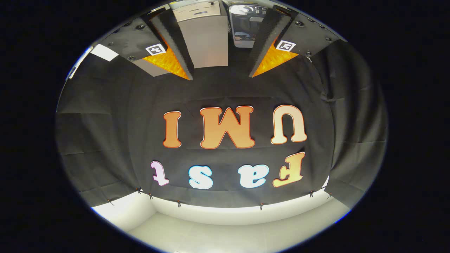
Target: Put the clothes into the washing machine and then close the washing machine lid.
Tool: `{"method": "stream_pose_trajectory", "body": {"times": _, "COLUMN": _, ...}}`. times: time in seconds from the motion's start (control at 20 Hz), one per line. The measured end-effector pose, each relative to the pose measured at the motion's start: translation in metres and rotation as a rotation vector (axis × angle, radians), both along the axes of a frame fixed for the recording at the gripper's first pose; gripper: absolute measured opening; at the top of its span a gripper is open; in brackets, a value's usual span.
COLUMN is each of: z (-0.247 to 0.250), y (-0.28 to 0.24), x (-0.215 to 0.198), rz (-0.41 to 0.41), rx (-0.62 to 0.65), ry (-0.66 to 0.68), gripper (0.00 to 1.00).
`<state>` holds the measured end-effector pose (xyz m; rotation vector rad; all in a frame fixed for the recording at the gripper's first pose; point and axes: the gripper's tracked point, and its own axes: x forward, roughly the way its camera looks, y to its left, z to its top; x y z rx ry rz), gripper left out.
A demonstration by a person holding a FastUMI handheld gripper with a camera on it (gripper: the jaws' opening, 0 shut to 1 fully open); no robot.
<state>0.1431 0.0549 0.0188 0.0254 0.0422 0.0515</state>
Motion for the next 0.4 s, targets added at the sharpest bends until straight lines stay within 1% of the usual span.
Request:
{"method": "stream_pose_trajectory", "body": {"times": 0.25, "z": 0.005, "y": -0.030, "x": -0.005, "rz": -0.022, "rx": -0.014, "ry": -0.016, "gripper": 0.98}}
{"method": "stream_pose_trajectory", "body": {"times": 0.4, "z": 0.006, "y": -0.034, "x": 0.000, "rz": -0.005, "rx": -0.007, "ry": -0.032, "gripper": 0.98}}
